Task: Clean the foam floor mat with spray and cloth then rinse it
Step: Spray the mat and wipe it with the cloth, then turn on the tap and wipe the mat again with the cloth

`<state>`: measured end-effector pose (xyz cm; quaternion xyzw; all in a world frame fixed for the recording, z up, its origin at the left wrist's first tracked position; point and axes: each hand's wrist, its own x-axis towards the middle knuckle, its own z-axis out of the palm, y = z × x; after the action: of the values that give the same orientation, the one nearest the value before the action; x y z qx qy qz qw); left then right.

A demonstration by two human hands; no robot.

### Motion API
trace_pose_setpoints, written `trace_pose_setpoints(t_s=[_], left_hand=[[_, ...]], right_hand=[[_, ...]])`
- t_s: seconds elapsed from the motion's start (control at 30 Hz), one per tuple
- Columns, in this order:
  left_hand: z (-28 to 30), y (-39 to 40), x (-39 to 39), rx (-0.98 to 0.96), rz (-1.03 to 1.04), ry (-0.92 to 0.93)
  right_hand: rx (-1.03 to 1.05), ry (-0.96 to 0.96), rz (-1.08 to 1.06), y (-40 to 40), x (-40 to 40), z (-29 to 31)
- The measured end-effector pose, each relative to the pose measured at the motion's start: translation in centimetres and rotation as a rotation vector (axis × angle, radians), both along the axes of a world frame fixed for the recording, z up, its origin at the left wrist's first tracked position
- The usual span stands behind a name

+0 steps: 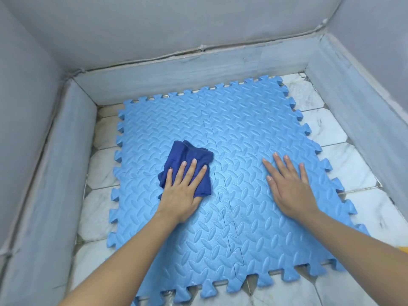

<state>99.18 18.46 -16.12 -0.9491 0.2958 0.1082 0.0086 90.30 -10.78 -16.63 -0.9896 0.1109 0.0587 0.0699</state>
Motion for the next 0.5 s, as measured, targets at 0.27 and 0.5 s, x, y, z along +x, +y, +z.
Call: trace_pose_setpoints(t_s=[0.27, 0.5], left_hand=[[2.9, -1.4, 2.2, 0.095, 0.092, 0.229], [17.2, -2.3, 10.2, -0.002, 0.130, 0.153]], right_hand=[[0.009, 0.109, 0.008, 0.0, 0.4, 1.0], [0.120, 0.282, 0.024, -0.1, 9.9, 14.2]])
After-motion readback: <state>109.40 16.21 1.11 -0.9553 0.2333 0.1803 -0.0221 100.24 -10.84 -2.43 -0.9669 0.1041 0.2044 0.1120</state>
